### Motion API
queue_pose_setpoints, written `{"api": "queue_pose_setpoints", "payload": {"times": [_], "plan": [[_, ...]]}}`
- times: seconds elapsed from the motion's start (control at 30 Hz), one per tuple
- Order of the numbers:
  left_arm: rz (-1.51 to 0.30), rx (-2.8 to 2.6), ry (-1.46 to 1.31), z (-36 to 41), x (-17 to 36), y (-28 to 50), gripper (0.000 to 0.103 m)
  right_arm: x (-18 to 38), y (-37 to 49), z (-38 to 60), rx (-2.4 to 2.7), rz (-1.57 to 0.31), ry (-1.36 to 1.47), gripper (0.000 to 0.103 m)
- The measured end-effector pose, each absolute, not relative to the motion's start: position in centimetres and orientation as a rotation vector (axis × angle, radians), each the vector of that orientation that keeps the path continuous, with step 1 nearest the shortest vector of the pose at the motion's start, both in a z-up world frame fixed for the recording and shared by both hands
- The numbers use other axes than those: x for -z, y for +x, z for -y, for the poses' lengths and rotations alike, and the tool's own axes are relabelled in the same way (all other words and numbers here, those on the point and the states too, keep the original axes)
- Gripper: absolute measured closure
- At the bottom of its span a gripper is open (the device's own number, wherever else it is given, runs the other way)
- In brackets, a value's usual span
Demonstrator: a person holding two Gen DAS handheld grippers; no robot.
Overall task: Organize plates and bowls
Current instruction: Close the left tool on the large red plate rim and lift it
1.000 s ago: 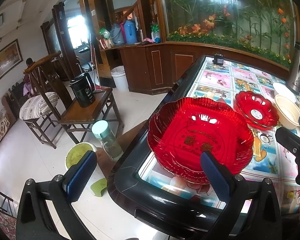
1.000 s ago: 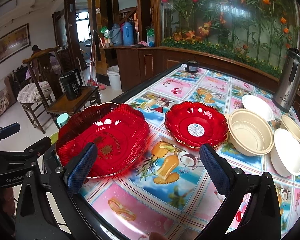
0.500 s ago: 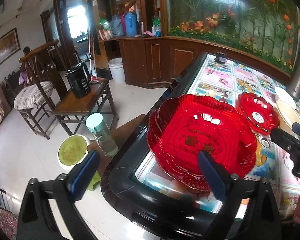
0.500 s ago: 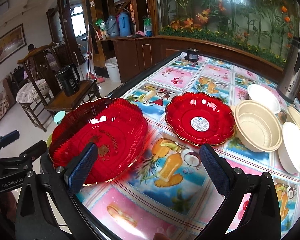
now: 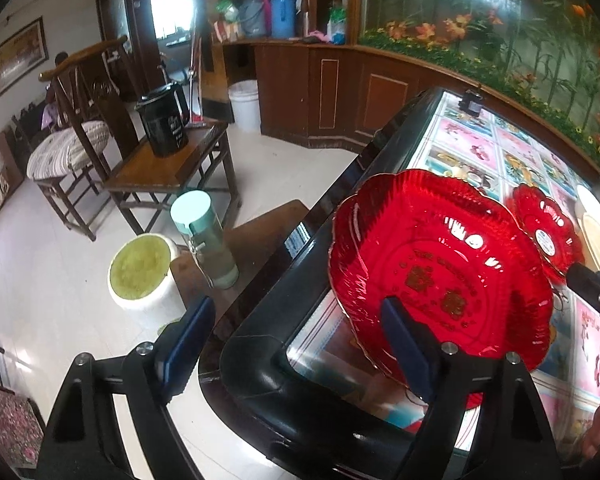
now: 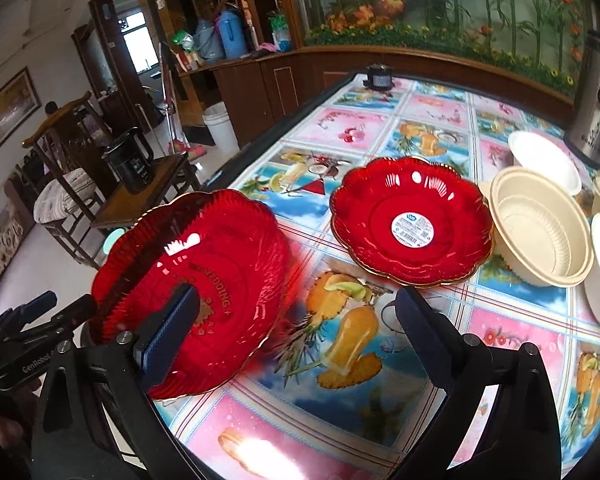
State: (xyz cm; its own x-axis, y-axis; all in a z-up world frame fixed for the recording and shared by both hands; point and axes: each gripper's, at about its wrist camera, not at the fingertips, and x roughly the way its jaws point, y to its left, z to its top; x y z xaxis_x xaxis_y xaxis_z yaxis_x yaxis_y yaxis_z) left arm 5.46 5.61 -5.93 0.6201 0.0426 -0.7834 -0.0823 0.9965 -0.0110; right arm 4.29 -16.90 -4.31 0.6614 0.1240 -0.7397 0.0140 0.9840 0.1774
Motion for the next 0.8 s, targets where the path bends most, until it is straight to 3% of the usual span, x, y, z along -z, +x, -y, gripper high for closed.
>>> {"api": "queue_pose_setpoints", "payload": {"times": [0.6,0.8], "plan": [[-0.976,-0.086,-0.080,-5.3,7.7,7.9,0.018,7.1,7.6,15.9,-0.059,-0.952,0.210,0.010],[-0.970,-0.092,-0.066,-5.2,7.8,8.1,0.018,8.1,8.6,15.8,-0.069,-0.993,0.226,0.026]]}}
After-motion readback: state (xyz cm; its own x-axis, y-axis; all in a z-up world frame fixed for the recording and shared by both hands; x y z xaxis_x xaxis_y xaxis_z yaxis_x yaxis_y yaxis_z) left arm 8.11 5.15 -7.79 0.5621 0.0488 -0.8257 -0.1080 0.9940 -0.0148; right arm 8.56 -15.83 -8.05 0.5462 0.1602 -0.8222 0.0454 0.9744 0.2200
